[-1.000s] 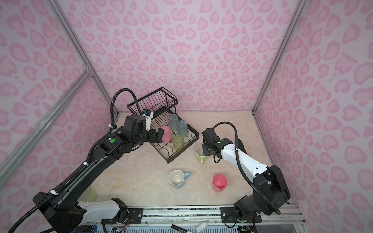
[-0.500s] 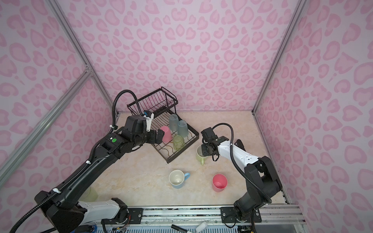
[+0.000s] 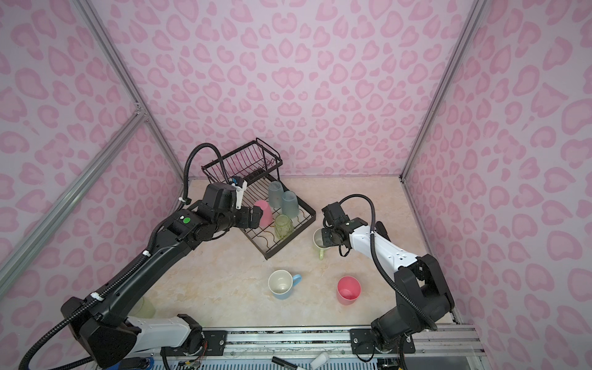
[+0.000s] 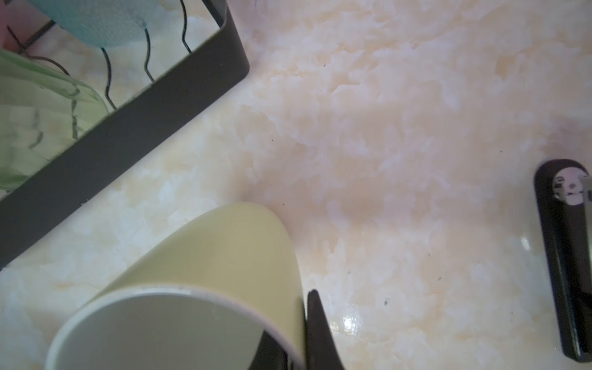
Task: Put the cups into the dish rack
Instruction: 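Lower the right gripper into the light green mug and close on its rim, then lift the green mug toward the left gripper while the left gripper rises to meet it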
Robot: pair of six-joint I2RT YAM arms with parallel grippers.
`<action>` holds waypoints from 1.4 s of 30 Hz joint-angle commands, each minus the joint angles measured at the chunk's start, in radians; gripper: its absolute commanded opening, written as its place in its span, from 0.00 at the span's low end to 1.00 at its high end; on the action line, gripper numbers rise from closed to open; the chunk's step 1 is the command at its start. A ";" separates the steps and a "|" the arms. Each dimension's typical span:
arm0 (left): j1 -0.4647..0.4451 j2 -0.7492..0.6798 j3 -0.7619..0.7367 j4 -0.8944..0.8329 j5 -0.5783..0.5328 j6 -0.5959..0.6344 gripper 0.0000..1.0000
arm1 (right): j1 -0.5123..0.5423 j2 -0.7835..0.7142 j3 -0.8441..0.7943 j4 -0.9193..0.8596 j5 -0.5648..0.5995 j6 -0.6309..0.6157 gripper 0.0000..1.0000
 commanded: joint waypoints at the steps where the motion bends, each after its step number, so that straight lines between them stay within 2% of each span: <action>1: 0.002 0.010 0.007 0.026 0.052 -0.029 0.99 | 0.001 -0.047 -0.014 0.069 0.011 -0.022 0.00; 12: 0.005 0.032 0.086 0.045 0.161 -0.108 0.97 | -0.032 -0.301 0.009 0.217 0.026 -0.037 0.00; 18: 0.011 0.079 0.201 0.062 0.238 -0.147 0.96 | -0.049 -0.322 0.064 0.375 -0.043 -0.015 0.00; 25: 0.026 0.148 0.320 0.103 0.323 -0.200 0.92 | -0.065 -0.244 0.132 0.649 -0.180 0.096 0.00; 31: 0.043 0.199 0.377 0.163 0.397 -0.264 0.88 | -0.100 -0.161 0.152 0.910 -0.270 0.279 0.00; 36: 0.050 0.227 0.367 0.252 0.443 -0.318 0.84 | -0.123 -0.102 0.146 1.087 -0.288 0.452 0.00; 42: 0.057 0.254 0.343 0.385 0.529 -0.421 0.79 | -0.124 -0.043 0.143 1.223 -0.272 0.599 0.00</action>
